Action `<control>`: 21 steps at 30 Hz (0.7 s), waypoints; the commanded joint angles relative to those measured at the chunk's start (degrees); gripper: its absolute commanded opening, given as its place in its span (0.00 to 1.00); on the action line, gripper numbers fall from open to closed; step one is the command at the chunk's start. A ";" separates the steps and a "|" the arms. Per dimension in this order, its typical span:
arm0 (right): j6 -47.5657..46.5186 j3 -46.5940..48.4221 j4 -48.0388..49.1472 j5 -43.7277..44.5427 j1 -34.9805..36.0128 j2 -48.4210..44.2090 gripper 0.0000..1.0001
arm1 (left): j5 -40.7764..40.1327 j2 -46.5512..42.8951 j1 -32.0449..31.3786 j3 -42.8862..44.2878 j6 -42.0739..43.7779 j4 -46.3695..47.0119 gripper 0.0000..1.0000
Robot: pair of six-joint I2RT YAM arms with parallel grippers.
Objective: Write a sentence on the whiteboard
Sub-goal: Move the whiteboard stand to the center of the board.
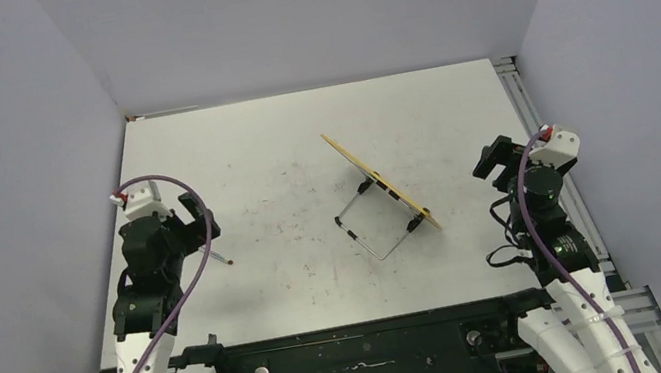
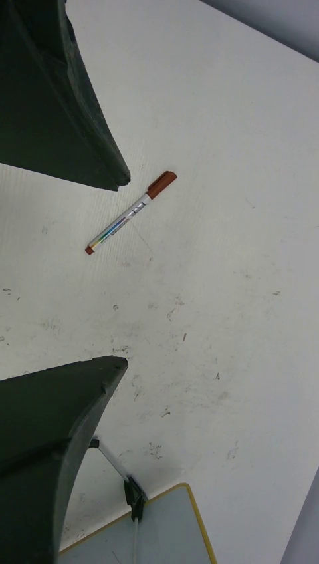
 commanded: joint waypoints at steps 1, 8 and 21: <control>1.10 1.69 1.17 1.56 -0.04 -1.24 0.90 | -2.24 -0.47 0.06 2.49 -0.95 0.12 0.96; 1.55 1.59 1.51 1.36 -0.03 -1.83 0.90 | -3.19 0.10 -0.01 2.01 -2.39 -1.87 0.96; 1.88 1.37 1.15 0.15 0.07 -2.27 0.90 | -7.15 7.52 -25.78 -7.11 -26.31 9.99 1.00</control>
